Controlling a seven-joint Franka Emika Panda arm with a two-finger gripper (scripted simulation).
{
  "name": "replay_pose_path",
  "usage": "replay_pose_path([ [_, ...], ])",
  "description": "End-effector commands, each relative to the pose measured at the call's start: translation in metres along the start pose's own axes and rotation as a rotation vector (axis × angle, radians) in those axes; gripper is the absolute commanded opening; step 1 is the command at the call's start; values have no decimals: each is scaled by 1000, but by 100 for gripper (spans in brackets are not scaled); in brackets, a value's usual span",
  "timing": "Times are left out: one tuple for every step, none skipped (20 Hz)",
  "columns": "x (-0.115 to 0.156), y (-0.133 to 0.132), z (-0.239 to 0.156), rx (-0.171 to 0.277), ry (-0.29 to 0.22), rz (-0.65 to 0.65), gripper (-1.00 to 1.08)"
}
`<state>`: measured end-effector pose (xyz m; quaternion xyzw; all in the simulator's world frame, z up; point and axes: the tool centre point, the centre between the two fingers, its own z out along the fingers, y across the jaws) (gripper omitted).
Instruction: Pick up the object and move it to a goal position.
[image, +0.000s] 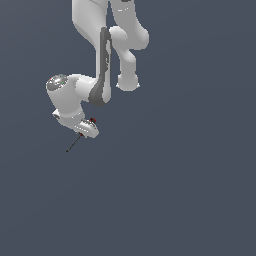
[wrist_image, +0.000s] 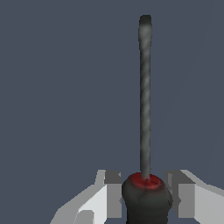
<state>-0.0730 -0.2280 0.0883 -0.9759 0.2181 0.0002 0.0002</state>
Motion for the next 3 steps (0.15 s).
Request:
replay_pose_path([
  [0, 6, -2, 0, 0, -2, -100],
  [0, 8, -3, 0, 0, -2, -100],
  [0, 8, -3, 0, 0, -2, -100],
])
